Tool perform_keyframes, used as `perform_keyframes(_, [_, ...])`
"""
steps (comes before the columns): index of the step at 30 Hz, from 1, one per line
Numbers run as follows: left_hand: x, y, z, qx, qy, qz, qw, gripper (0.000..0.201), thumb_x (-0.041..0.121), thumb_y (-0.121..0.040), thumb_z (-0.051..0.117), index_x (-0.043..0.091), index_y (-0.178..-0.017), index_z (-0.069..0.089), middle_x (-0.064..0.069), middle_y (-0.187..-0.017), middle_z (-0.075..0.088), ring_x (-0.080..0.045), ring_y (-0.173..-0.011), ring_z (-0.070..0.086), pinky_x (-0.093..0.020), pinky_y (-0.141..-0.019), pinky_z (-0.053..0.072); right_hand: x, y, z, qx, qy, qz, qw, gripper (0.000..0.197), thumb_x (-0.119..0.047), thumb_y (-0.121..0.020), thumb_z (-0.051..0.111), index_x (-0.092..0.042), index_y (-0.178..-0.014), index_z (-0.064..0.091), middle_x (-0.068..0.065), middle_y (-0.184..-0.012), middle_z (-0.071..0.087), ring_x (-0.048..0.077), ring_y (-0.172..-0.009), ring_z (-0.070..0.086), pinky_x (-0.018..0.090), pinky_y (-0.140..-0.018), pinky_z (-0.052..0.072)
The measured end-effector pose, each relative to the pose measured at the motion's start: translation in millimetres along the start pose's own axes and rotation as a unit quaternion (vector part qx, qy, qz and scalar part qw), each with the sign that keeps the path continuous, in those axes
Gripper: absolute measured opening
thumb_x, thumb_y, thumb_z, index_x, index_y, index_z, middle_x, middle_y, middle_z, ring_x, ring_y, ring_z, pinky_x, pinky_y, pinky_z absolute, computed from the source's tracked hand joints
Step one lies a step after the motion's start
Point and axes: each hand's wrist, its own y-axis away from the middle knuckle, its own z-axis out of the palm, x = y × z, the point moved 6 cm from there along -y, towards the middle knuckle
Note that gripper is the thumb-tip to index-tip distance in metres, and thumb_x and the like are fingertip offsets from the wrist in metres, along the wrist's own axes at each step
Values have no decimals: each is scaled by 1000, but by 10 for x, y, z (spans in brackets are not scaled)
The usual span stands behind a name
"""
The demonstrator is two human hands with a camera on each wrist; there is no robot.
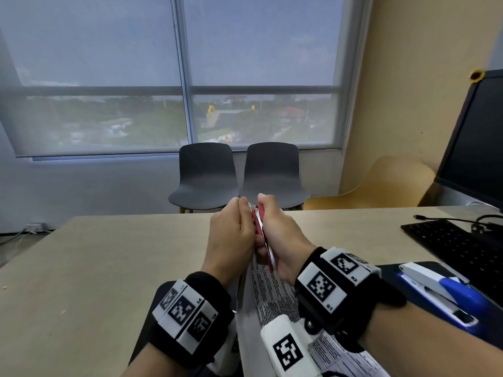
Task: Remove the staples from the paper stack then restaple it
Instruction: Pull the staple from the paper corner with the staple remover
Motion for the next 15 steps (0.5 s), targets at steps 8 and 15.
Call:
perform_keyframes(8, [-162, -33, 35, -16, 56, -65, 996, 44, 22, -108, 37, 9, -66, 44, -4, -53, 49, -7, -41, 44, -25, -45, 41, 26, -39, 18, -7, -14, -5, 1000, 52, -50, -93, 38, -17, -55, 46, 2, -47, 41, 14, -37, 34, 22, -39, 30])
perform_keyframes(15, [-154, -56, 53, -58, -153, 40, 986, 48, 40, -106, 26, 26, -66, 47, 3, -59, 60, -15, -58, 55, -34, -58, 33, -86, -18, -87, 75, 78, -94, 990, 58, -54, -95, 41, -19, -52, 57, -4, -46, 52, 14, -44, 50, 30, -53, 44])
